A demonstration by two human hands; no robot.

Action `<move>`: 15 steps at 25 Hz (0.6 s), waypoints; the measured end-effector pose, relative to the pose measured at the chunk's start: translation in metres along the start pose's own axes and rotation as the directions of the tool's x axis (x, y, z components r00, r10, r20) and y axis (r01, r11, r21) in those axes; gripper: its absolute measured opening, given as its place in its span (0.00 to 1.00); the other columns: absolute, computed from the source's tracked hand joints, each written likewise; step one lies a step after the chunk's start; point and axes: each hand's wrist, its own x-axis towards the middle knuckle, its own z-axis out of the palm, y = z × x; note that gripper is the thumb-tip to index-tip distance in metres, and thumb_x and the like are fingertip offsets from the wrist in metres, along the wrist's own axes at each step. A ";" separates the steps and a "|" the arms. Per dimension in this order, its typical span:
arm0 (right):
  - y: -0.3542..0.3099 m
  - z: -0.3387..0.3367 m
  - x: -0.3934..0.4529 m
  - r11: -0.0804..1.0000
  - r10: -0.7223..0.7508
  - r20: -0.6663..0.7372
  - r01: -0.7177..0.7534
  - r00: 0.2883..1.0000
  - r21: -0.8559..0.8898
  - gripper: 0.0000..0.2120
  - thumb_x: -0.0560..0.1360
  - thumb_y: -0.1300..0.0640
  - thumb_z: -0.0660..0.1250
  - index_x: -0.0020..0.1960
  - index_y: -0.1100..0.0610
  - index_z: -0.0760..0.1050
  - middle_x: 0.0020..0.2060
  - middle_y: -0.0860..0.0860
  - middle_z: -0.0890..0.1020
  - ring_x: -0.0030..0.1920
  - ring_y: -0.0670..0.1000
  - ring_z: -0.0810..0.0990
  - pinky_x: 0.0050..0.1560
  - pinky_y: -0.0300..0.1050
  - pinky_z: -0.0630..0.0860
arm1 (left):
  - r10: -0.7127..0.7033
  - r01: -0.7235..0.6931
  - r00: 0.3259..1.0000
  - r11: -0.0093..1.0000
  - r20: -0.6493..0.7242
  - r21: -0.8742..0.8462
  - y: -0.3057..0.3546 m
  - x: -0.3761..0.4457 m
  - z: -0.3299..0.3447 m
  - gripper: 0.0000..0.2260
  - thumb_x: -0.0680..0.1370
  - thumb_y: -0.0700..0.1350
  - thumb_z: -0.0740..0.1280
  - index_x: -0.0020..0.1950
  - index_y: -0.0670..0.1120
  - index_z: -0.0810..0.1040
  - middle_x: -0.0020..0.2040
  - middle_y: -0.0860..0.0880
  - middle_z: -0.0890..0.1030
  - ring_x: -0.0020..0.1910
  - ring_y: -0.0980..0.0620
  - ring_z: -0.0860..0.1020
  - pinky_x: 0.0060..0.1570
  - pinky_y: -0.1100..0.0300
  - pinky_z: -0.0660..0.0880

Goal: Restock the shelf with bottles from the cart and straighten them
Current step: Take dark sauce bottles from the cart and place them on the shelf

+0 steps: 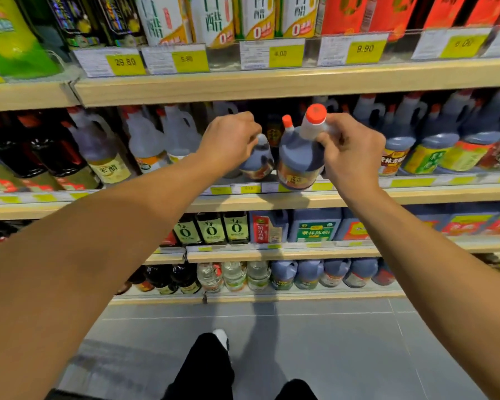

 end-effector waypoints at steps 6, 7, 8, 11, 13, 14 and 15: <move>-0.004 0.022 0.005 1.000 0.012 -0.035 -0.011 0.999 0.029 0.11 0.72 0.59 0.68 0.54 0.52 0.80 0.40 0.49 0.84 0.39 0.49 0.78 0.40 0.39 0.68 | 0.005 -0.004 0.999 0.999 0.045 -0.033 -0.007 0.009 0.010 0.10 0.76 0.44 0.64 0.53 0.43 0.82 0.47 0.42 0.79 0.48 0.38 0.77 0.41 0.50 0.71; -0.005 0.026 0.006 1.000 0.002 -0.043 -0.001 0.999 0.028 0.11 0.72 0.59 0.67 0.54 0.52 0.80 0.40 0.49 0.84 0.40 0.49 0.78 0.40 0.40 0.69 | 0.016 -0.015 0.999 0.999 0.032 -0.036 -0.008 0.009 0.010 0.10 0.76 0.43 0.64 0.53 0.43 0.82 0.47 0.42 0.79 0.48 0.38 0.77 0.40 0.50 0.70; -0.005 0.030 0.008 0.999 -0.004 -0.052 0.006 0.999 0.032 0.11 0.72 0.59 0.67 0.54 0.52 0.80 0.41 0.49 0.84 0.40 0.50 0.79 0.40 0.42 0.70 | 0.018 -0.017 1.000 0.999 0.019 -0.038 -0.009 0.008 0.011 0.10 0.76 0.44 0.65 0.52 0.43 0.82 0.47 0.42 0.79 0.48 0.38 0.77 0.40 0.50 0.70; -0.002 0.040 0.014 0.998 -0.005 -0.105 0.012 0.994 0.065 0.11 0.72 0.59 0.66 0.53 0.53 0.80 0.43 0.49 0.84 0.42 0.51 0.80 0.42 0.45 0.72 | 0.024 -0.024 1.000 0.999 0.010 -0.036 -0.011 0.006 0.014 0.09 0.76 0.45 0.65 0.51 0.43 0.82 0.46 0.42 0.79 0.46 0.38 0.77 0.40 0.50 0.71; 0.003 0.047 0.016 0.996 0.019 -0.135 -0.007 0.991 0.087 0.11 0.71 0.59 0.65 0.53 0.54 0.80 0.44 0.49 0.84 0.43 0.51 0.80 0.44 0.46 0.74 | 0.032 -0.032 0.999 0.998 -0.001 -0.047 -0.013 0.006 0.017 0.08 0.75 0.44 0.65 0.49 0.43 0.82 0.44 0.43 0.79 0.45 0.40 0.77 0.39 0.50 0.72; 0.005 0.050 0.016 0.995 0.034 -0.140 -0.021 0.990 0.094 0.11 0.71 0.59 0.65 0.53 0.53 0.80 0.43 0.49 0.84 0.43 0.52 0.80 0.44 0.46 0.74 | 0.036 -0.036 0.999 0.998 -0.004 -0.048 -0.014 0.007 0.017 0.08 0.75 0.44 0.65 0.48 0.43 0.82 0.44 0.44 0.79 0.45 0.40 0.77 0.39 0.49 0.73; 0.008 0.054 0.014 0.994 0.054 -0.141 -0.040 0.989 0.098 0.11 0.71 0.59 0.66 0.53 0.53 0.80 0.43 0.49 0.84 0.43 0.52 0.81 0.44 0.47 0.74 | 0.038 -0.038 0.999 0.998 -0.006 -0.049 -0.015 0.008 0.018 0.08 0.75 0.44 0.65 0.47 0.43 0.82 0.43 0.44 0.79 0.45 0.40 0.77 0.40 0.49 0.73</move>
